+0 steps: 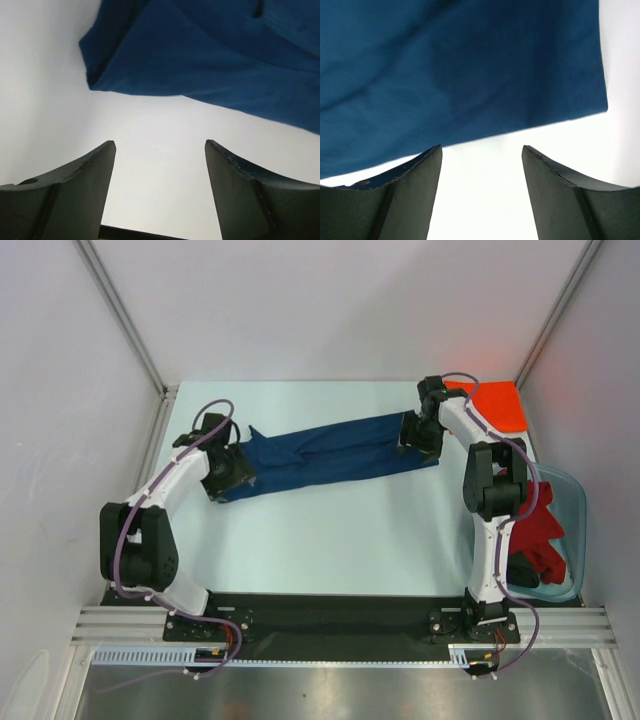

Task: Fold and stack the t-shirts
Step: Fold the tshirt

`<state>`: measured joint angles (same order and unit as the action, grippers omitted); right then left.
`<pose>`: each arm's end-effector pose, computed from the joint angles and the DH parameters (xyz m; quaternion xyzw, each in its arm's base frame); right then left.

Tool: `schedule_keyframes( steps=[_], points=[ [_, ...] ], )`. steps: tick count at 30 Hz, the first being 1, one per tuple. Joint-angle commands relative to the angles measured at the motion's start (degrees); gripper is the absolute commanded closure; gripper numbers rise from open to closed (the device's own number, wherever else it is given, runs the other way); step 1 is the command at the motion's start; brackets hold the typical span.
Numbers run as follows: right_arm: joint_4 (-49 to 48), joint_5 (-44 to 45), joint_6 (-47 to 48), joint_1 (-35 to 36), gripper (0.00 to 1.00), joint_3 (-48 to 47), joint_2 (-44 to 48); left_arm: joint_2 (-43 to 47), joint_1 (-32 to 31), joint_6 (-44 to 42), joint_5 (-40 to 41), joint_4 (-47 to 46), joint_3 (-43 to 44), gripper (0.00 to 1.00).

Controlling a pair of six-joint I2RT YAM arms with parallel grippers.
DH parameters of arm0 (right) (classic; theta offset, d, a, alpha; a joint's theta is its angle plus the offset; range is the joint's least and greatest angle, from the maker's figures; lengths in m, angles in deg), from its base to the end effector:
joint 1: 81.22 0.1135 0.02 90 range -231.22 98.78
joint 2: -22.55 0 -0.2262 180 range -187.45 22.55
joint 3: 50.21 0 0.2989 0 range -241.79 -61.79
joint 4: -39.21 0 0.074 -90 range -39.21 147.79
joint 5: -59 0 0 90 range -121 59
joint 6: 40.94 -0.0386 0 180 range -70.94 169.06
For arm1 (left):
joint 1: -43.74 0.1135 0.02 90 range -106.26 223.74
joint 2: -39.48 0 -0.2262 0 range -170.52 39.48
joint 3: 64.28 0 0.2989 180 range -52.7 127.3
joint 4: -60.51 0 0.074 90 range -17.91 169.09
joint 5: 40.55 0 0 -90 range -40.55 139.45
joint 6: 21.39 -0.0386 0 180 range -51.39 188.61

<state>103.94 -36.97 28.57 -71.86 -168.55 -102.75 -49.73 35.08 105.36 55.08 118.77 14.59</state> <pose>0.4756 0.0825 0.1552 0.0874 0.9821 0.0906 0.1403 0.3485 -0.0492 0.1814 -0.2470 0.9499 -0.0271 0.1897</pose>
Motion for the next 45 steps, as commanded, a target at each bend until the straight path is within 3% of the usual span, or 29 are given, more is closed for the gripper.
schedule_keyframes(
  steps=[1,5,12,19,28,33,35,36,37,39,41,42,45],
  points=[
    [-1.9,-1.1,2.0,-0.5,0.29,2.9,4.5,-1.5,4.0,4.8,-3.3,-3.0,-2.1,0.22],
    [-2.7,-0.3,2.9,-1.2,0.26,6.2,6.5,-1.8,5.9,6.7,-5.2,-4.6,-4.6,0.2],
    [-5.7,-4.2,1.1,-5.8,0.1,11.8,8.0,-1.3,8.5,11.8,-6.9,-6.9,-7.7,0.14],
    [-8.2,-6.9,0.9,-8.0,0.11,10.7,4.5,-5.7,11.9,11.8,-7.2,-8.8,-8.3,0.14],
    [-8.9,-6.2,-0.6,-8.9,0.2,9.0,1.5,-9.8,12.3,11.2,-7.6,-10.9,-7.3,0.2],
    [-8.7,-6.6,-0.7,-10.4,0.37,8.2,0.1,-10.1,12.5,11.8,-6.7,-11.2,-7.6,0.31],
    [-8.8,-6.7,-0.7,-10.4,0.47,8.6,0.0,-10.0,12.8,11.2,-5.8,-11.3,-7.6,0.41],
    [-9.2,-6.6,-0.6,-10.4,0.52,9.1,0.1,-9.9,13.1,11.0,-5.8,-11.1,-7.6,0.51],
    [-9.3,-6.5,-0.3,-10.4,0.66,9.3,0.1,-9.9,13.1,10.7,-5.8,-11.2,-7.9,0.57],
    [-8.9,-6.2,0.3,-10.2,0.82,9.7,0.0,-9.9,13.7,9.7,-4.3,-11.0,-8.0,0.69],
    [-8.8,-5.8,0.8,-9.9,1.0,10.6,0.2,-9.9,14.4,8.3,-3.5,-10.6,-8.1,0.9],
    [-8.4,-5.4,1.1,-9.7,1.0,11.0,0.7,-9.8,14.6,7.9,-2.8,-9.9,-8.2,1.0],
    [-8.0,-3.1,1.4,-7.9,1.0,14.0,2.9,-8.9,15.7,5.9,-0.3,-8.3,-8.3,1.0]
  ],
)
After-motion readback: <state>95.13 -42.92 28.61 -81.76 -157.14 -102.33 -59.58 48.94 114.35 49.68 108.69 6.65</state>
